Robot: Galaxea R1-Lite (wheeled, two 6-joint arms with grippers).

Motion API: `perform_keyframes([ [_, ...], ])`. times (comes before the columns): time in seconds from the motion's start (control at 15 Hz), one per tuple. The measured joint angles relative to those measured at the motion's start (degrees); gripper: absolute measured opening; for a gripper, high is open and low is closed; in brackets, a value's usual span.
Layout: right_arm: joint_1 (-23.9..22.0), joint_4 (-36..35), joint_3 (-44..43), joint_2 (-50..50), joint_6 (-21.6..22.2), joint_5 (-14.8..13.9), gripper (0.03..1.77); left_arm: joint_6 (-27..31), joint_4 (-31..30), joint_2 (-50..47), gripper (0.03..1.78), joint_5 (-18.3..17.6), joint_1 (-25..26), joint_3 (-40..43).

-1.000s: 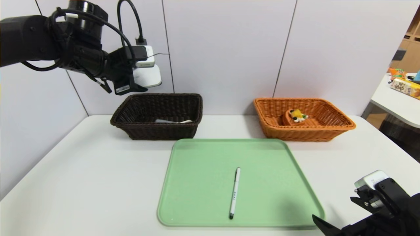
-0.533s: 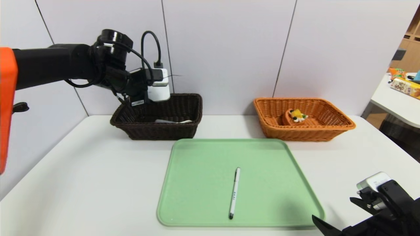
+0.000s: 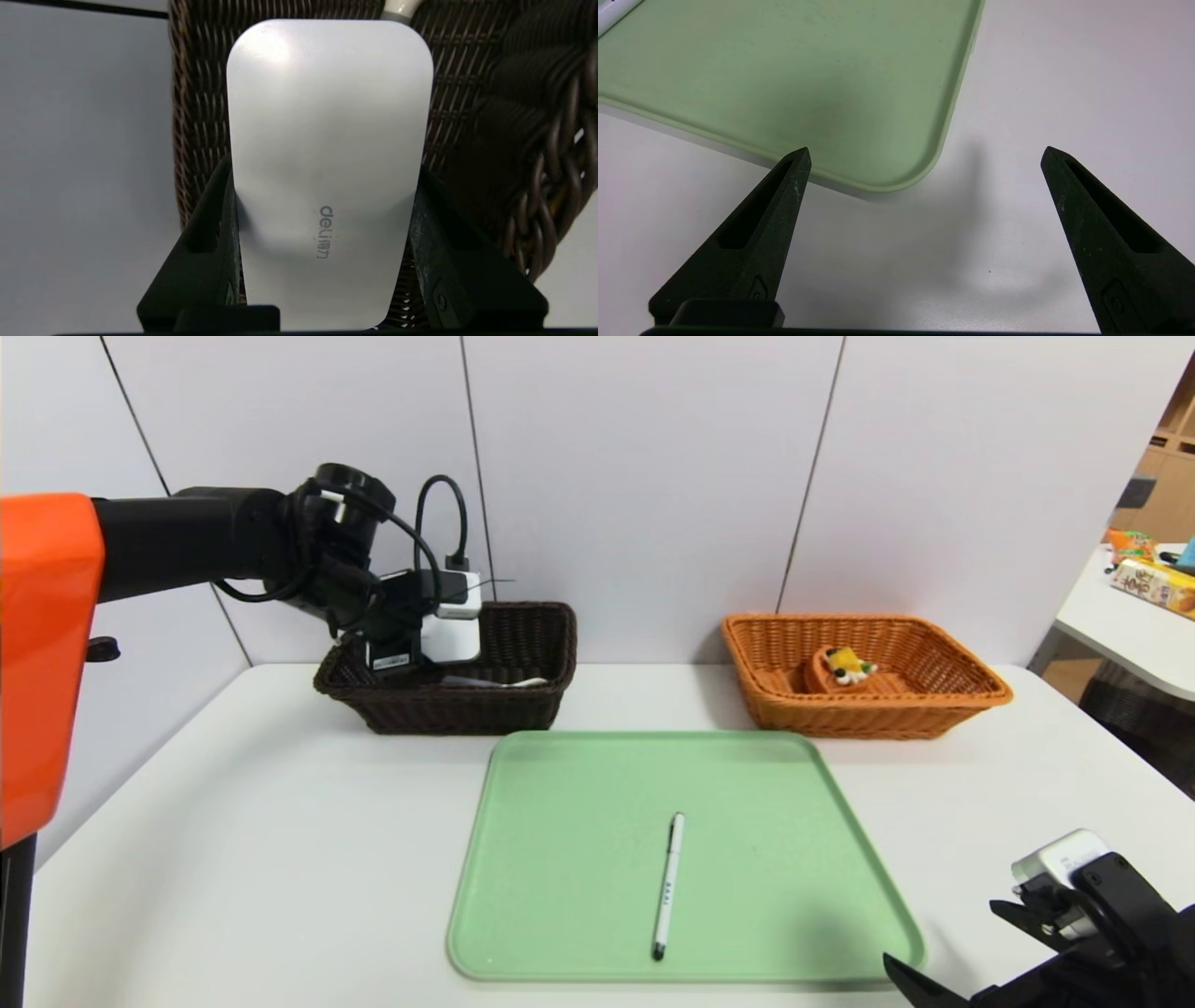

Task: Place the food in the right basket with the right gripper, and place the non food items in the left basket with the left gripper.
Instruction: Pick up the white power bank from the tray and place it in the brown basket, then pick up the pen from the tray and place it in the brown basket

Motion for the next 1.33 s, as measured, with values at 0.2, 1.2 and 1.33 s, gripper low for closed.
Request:
perform_keyframes([
  [0.2, 0.3, 0.0, 0.2, 0.0, 0.1, 0.0, 1.7, 0.0, 0.9, 0.2, 1.01, 0.0, -0.1, 0.0],
  [1.2, 1.6, 0.0, 1.6, 0.2, 1.3, 0.1, 1.7, 0.2, -6.5, -0.7, 1.57, -0.2, 0.3, -0.1],
  [1.33, 1.9, 0.0, 1.7, 0.2, 1.3, 0.1, 1.7, 0.2, -6.6, -1.8, 1.6, -0.3, 0.6, -0.1],
])
